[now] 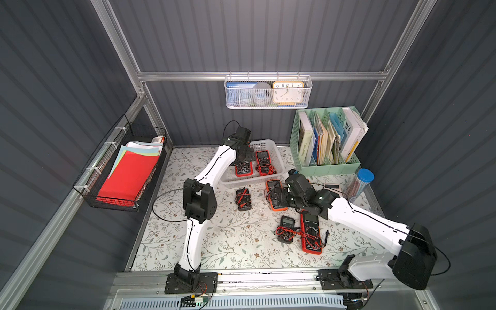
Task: Put the multimeter into the basket
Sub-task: Place the multimeter in the basket.
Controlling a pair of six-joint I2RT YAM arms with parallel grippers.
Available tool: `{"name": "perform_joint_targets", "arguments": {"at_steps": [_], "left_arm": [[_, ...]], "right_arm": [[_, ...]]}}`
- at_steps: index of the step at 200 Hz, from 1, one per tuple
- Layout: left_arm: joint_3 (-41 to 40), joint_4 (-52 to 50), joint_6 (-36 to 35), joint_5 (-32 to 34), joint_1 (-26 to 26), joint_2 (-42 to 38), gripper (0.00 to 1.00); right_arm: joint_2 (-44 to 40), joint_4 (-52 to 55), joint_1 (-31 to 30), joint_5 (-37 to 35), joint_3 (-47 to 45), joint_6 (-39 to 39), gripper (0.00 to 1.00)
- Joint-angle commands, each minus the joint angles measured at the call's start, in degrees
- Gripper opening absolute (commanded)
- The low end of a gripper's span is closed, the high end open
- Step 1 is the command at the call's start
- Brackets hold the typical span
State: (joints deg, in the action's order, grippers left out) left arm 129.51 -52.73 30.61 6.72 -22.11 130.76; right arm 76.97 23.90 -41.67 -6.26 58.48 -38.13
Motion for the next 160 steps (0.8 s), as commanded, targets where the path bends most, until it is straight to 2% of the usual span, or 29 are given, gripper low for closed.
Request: {"name": "perform_joint_targets", "arguments": {"at_steps": [1, 60, 130, 160], "left_arm": [[4.66, -0.44, 0.88, -1.46, -0.30, 3.38, 0.43], [5.43, 2.08, 5.02, -1.70, -0.27, 9.39, 0.43], [6.37, 4.38, 8.46, -2.77, -0.30, 13.47, 0.44], [6.37, 5.66, 9.05, -3.73, -0.47, 14.38, 0.49]], "right_arm": [[-1.24, 0.91, 0.71, -2.05, -0.56, -0.45, 0.99], [-4.58, 1.80, 3.37, -2.97, -1.48, -0.28, 0.99], [-4.73, 1.81, 4.59, -2.27, -2.72, -0.45, 0.99], [-4.94, 1.85, 4.58, -2.09, -3.20, -0.63, 0.99]]}}
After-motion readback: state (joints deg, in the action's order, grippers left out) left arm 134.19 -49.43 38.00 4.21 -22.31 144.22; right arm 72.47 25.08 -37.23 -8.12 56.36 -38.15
